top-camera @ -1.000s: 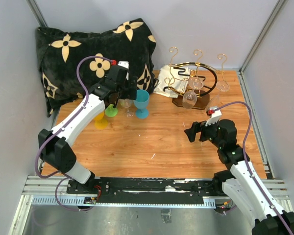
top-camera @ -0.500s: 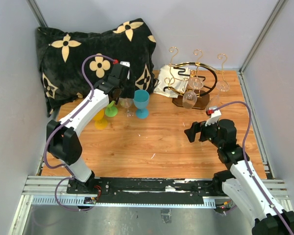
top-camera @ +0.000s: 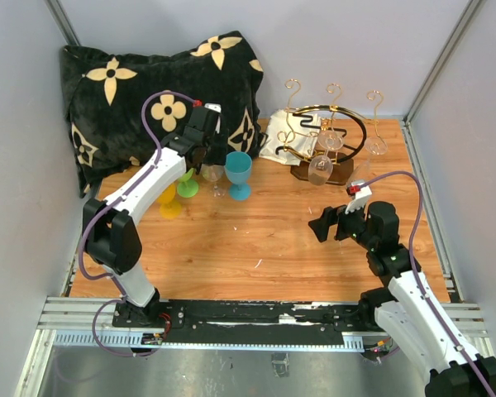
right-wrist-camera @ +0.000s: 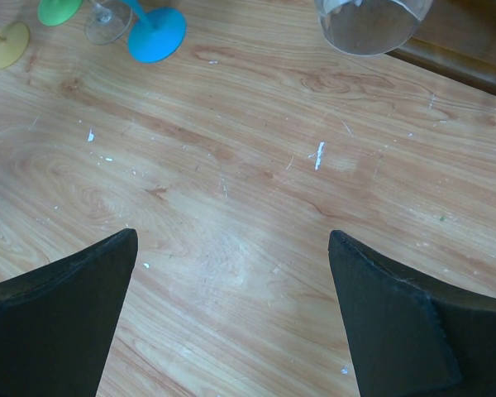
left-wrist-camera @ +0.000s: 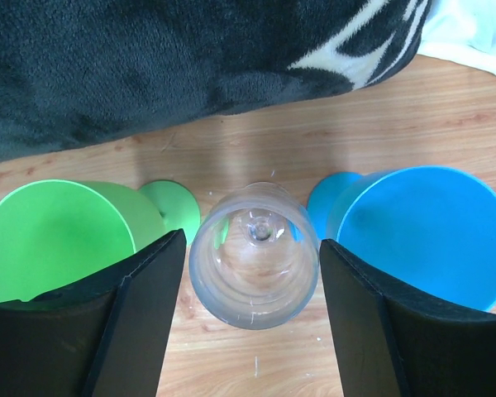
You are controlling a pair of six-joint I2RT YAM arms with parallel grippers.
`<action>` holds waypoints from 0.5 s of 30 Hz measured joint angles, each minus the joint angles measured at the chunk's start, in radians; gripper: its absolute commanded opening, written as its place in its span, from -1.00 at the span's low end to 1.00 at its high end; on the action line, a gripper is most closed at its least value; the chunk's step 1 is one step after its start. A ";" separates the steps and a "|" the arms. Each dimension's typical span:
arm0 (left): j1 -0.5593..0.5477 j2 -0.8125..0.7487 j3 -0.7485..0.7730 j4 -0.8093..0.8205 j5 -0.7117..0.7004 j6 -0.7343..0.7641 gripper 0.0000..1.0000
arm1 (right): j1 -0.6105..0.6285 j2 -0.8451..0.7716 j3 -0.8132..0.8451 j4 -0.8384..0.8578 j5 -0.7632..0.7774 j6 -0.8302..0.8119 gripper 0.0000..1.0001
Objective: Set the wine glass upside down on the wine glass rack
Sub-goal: Pick up the wine glass at the center of the board.
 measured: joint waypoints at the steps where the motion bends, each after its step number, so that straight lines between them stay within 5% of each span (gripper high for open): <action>1: 0.000 0.002 0.000 0.000 0.001 0.002 0.41 | 0.000 0.000 0.000 0.000 -0.005 0.001 0.97; 15: 0.000 0.010 -0.016 -0.017 0.013 0.006 0.54 | 0.000 0.011 0.000 0.004 -0.049 0.012 0.97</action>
